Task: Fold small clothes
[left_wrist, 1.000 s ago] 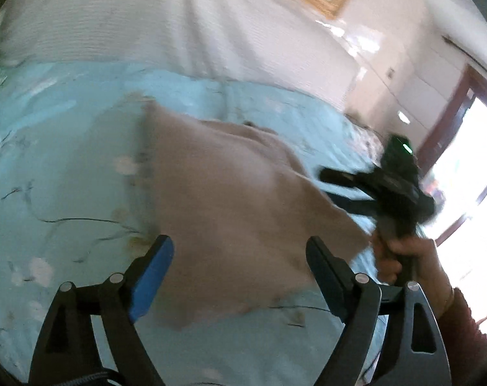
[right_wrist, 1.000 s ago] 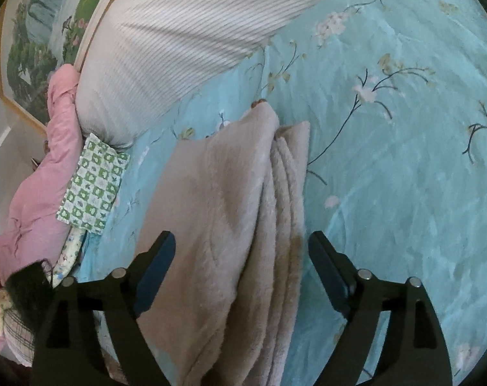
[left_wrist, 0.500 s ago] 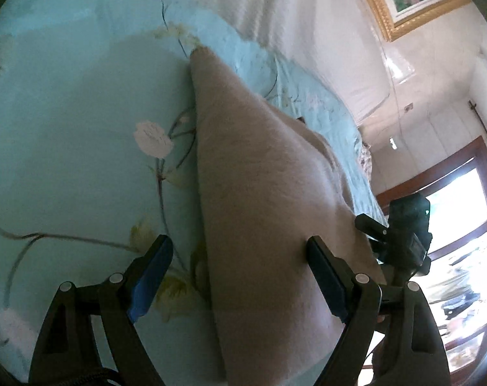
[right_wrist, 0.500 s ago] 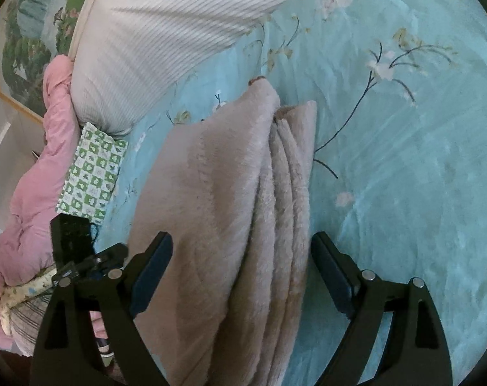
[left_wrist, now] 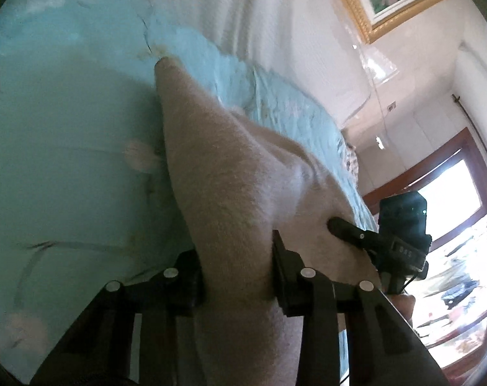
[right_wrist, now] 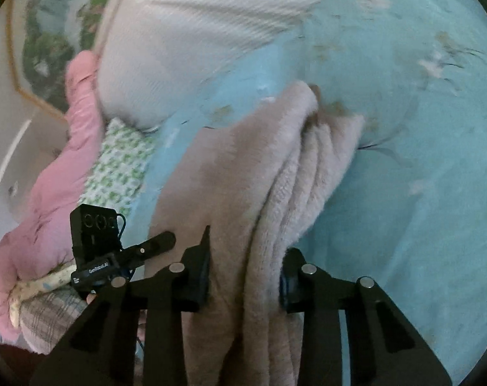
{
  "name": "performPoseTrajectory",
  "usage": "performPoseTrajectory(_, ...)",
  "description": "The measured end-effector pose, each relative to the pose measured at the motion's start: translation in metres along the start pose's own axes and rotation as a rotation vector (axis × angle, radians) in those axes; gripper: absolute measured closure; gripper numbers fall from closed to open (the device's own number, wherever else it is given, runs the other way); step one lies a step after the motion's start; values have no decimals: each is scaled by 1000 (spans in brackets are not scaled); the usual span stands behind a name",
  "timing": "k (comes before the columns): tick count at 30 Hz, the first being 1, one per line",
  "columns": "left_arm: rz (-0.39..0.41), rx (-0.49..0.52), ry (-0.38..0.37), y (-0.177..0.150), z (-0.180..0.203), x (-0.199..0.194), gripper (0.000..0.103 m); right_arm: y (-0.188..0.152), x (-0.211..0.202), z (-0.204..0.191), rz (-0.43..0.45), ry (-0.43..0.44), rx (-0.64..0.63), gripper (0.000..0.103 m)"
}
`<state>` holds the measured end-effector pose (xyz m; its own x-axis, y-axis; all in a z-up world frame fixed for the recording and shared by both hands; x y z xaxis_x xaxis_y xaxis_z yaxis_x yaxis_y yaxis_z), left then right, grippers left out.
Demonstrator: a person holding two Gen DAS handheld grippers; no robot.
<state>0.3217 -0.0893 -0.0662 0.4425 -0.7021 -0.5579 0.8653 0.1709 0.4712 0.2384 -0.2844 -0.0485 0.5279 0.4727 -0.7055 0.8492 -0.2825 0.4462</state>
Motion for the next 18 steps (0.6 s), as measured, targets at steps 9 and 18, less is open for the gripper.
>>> performPoseTrajectory(9,88,-7,123,-25,-40,-131,68,-38,78,-89,-84,193,-90,69)
performPoseTrajectory(18,55,-67,122,-64,-96,-141,51,-70,123,-72,-187,132,-39,50)
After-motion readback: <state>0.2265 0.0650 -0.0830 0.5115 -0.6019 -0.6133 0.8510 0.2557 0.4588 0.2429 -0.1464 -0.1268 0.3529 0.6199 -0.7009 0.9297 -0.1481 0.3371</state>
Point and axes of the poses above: each gripper's, at about its wrist camera, not at the fingertips, and x roughly the way its jaws point, z to its right, y to its top, the point moved 9 cm from there along x, roughly the way its jaws point, and after that the axes turned 3 degrees about -y, right-handed, at the moved point
